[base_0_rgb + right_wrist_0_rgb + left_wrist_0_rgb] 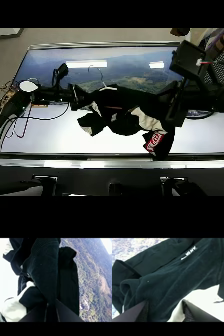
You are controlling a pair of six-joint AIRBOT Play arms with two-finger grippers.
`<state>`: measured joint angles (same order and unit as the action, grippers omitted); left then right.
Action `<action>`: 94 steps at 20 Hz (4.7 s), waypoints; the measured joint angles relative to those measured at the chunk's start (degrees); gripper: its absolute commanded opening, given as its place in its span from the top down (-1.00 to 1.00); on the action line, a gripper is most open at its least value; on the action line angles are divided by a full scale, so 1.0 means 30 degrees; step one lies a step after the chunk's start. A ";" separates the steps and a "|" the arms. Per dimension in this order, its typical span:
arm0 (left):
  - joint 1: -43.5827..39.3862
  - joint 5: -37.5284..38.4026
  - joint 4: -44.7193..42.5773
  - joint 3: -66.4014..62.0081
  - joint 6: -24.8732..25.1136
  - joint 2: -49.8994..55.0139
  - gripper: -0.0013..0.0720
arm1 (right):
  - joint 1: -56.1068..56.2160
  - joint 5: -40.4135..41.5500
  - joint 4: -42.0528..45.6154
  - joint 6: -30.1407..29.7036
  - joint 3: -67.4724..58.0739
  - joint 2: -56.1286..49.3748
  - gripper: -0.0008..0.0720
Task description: Fold the clothes and pants, and hang the long-sleeved shirts on hangers.
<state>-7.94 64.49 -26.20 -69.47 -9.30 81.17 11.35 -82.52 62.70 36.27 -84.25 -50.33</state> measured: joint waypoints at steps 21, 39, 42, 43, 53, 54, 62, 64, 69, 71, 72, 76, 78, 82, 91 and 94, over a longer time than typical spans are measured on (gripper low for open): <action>-0.0080 -0.0095 -0.4677 -0.2353 -0.1333 -0.1676 0.87 | -0.0015 0.1486 0.1392 -0.0772 0.0000 -0.3541 0.84; -0.0277 -0.1290 -0.5625 -0.2441 -0.0991 -0.2849 0.87 | -0.2273 0.4605 0.6885 0.5005 0.0000 -0.2047 -0.82; -0.0736 -0.1450 -0.6433 -0.2441 -0.0583 -0.2871 0.87 | -0.5668 0.4408 0.4073 0.4779 0.0007 -0.2608 -0.84; -0.0896 -0.1479 -0.6630 -0.2441 -0.0525 -0.2878 0.87 | -0.6696 0.3752 0.2557 0.3949 0.0007 -0.3016 -0.84; -0.1479 -0.1909 -0.7176 -0.2441 -0.0313 -0.2878 0.87 | -0.8043 0.1282 -0.3024 -0.4656 0.0015 -0.8561 -0.84; -0.1486 -0.1916 -0.7184 -0.2441 -0.0313 -0.2878 0.87 | -0.7970 0.1246 -0.3242 -0.4903 0.0015 -0.9005 -0.84; -0.1501 -0.1953 -0.7220 -0.2441 -0.0313 -0.2878 0.87 | -0.7541 0.1158 -0.6113 -0.8306 0.0015 -1.1169 -0.83; -0.1501 -0.1953 -0.7227 -0.2441 -0.0321 -0.2878 0.87 | -0.7512 0.1180 -0.6870 -0.8925 0.0015 -1.1526 -0.82; -0.1501 -0.1953 -0.7227 -0.2441 -0.0321 -0.2878 0.87 | -0.7475 0.1209 -0.8852 -0.9712 0.0015 -1.2604 -0.63; -0.1501 -0.1953 -0.7227 -0.2441 -0.0321 -0.2878 0.87 | -0.7271 0.1129 -0.9333 -0.9799 0.0015 -1.3005 -0.62; -0.1501 -0.1953 -0.7227 -0.2433 -0.0328 -0.2878 0.86 | -0.7089 0.1129 -0.9493 -0.9857 0.0015 -1.3180 -0.51; -0.1494 -0.1916 -0.7271 -0.2441 -0.0335 -0.2878 0.86 | -0.6229 0.1217 -0.9537 -0.9923 0.0000 -1.3602 0.43; -0.1501 -0.1923 -0.7257 -0.2441 -0.0357 -0.2878 0.87 | -0.6120 0.1275 -0.9282 -0.9952 -0.0022 -1.3544 0.44; -0.1486 -0.2098 -0.7257 -0.2441 -0.0525 -0.2885 0.85 | -0.6091 0.1231 -0.8539 -1.0207 -0.0044 -1.2852 0.85; -0.1508 -0.3861 -0.7176 -0.2441 -0.3439 -0.3191 -0.55 | -0.6113 0.0219 -0.4503 -0.8816 -0.0044 -0.8786 0.87; -0.1333 -0.5384 -0.7191 -0.2441 -0.5880 -0.3461 -0.55 | -0.6113 -0.0007 -0.3118 -0.7482 -0.0044 -0.6623 0.87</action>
<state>-11.94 48.34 -47.77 -76.79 -26.94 70.78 -6.98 -82.54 53.34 13.82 -84.38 -70.19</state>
